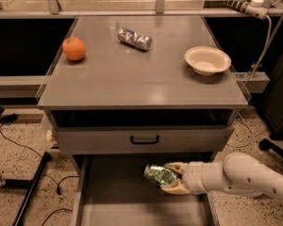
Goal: Pick green can from middle drawer and place on counter
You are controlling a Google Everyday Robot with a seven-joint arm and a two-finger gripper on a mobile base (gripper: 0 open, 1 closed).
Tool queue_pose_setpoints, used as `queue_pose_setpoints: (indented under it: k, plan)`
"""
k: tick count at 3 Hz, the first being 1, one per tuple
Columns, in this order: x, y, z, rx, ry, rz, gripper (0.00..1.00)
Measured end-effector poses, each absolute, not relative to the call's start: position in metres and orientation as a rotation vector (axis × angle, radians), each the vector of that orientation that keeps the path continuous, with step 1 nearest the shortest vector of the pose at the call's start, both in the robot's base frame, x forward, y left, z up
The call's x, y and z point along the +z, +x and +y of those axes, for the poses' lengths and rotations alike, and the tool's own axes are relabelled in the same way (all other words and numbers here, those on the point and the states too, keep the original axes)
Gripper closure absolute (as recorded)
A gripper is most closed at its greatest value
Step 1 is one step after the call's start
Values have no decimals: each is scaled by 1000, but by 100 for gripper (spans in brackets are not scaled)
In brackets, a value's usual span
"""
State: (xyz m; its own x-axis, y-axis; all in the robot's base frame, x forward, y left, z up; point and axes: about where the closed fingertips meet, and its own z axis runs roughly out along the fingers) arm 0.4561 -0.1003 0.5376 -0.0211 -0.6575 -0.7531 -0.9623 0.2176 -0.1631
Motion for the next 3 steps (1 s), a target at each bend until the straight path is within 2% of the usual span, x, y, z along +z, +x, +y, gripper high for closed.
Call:
queue_pose_setpoints:
  k: [2, 3]
  plan:
    - [686, 453, -137, 261, -1603, 1732, 100]
    - [686, 453, -137, 261, -1603, 1732, 100]
